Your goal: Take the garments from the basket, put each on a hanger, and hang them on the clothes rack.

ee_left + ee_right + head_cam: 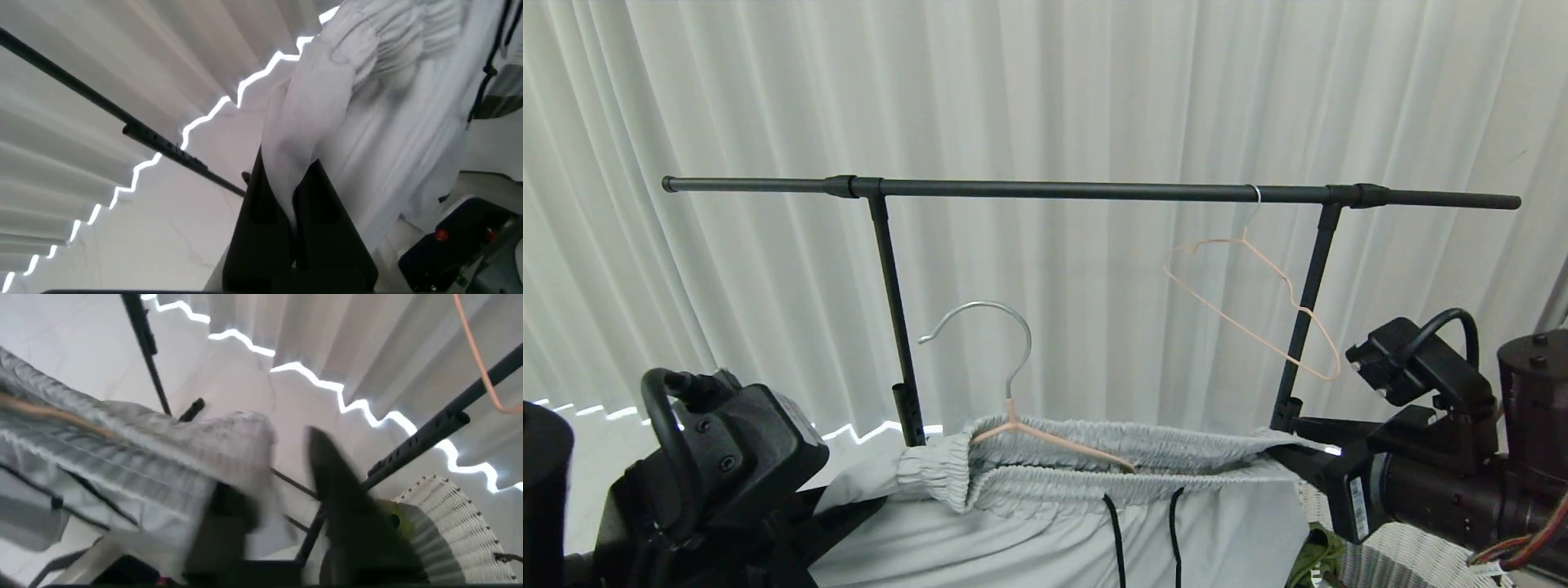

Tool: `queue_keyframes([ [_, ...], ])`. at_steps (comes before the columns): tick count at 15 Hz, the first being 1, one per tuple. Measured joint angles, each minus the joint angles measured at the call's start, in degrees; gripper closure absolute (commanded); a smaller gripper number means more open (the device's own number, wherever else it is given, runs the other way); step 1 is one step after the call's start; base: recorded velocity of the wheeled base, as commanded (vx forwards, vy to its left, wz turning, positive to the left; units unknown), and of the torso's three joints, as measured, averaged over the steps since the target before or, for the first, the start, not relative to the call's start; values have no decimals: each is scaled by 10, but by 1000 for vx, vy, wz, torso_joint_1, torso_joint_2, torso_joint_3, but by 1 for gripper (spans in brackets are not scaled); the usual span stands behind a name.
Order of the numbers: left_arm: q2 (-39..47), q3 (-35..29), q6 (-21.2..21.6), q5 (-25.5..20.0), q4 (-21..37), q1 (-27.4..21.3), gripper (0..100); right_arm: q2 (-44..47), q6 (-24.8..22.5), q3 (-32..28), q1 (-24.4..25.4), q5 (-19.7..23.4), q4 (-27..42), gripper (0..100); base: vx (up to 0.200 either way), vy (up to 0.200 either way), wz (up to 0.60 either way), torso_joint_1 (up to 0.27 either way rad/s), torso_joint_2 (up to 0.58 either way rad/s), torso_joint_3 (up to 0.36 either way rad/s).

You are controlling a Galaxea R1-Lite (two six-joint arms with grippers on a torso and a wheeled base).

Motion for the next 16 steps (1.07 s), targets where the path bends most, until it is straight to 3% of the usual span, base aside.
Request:
queue_keyframes([
  [3,0,0,-6,-6,-3,0,100,-37,-5,1,55,0,41,0,0,0,0,0,0,0],
  [5,-9,1,-6,-33,-4,-7,100,-64,-19,1,91,1,87,0,0,0,0,0,0,0],
  [7,-23,1,-5,-79,-5,-11,100,-87,-45,1,110,30,107,0,0,0,0,0,0,0],
  [11,-66,9,-2,-168,-6,-15,100,-96,-141,-11,116,154,109,0,0,0,0,0,0,0],
  [16,-94,16,13,-185,-29,-31,100,-40,-156,-73,125,220,109,0,0,0,0,0,0,0],
])
